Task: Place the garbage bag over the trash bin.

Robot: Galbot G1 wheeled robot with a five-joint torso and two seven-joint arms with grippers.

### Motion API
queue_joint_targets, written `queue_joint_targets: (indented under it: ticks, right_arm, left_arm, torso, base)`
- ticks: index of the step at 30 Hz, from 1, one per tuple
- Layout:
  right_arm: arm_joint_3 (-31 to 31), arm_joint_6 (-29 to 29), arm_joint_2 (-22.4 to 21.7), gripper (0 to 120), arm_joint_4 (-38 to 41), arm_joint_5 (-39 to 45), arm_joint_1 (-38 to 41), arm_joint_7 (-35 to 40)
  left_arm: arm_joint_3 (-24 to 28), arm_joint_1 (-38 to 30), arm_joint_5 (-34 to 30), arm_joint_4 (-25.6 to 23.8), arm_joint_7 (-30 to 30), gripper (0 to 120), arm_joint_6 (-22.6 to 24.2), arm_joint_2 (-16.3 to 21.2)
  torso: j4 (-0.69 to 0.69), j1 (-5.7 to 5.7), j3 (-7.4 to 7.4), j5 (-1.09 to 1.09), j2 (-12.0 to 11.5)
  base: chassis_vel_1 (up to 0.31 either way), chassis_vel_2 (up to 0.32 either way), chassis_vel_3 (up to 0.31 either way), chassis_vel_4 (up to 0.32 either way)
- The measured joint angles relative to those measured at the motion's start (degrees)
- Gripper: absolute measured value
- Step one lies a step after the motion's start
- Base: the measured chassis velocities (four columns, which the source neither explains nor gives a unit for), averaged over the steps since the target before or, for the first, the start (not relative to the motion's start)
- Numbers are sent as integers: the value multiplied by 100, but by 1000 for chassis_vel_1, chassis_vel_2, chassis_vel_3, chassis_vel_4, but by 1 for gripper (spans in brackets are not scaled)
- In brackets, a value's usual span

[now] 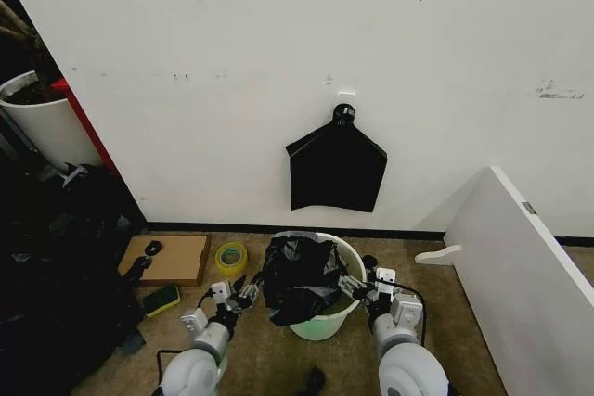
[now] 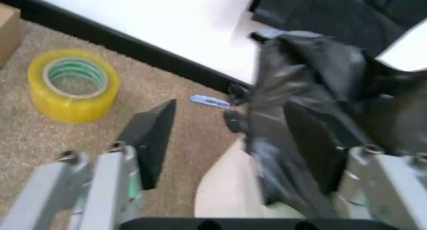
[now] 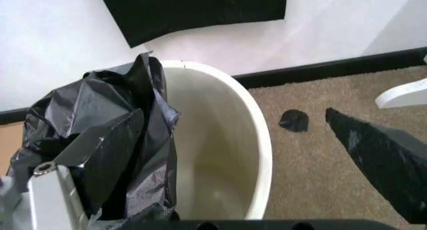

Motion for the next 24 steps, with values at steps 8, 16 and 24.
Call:
queue_joint_targets:
  ticks: [8,16,24]
  right_arm:
    - [34,17,2,100,37,-8,-18,-2]
    - [84,25,4,100,78,-48,-45,-1]
    - [193,24,17,100,125,-62,-139,31]
  left_arm:
    - [129,350,186,-939,-146,98,209,294]
    - [547,-364,-33,-1450,-1179,100,1411,385]
    - [1298,-1530,-561,-1573,-2783,98,3092,27]
  torso:
    - [0,0,0,0,0]
    - [0,0,0,1,0]
    - [-1,0,0,0,0]
  base:
    - [0,0,0,0]
    - [0,0,0,0]
    - [0,0,0,0]
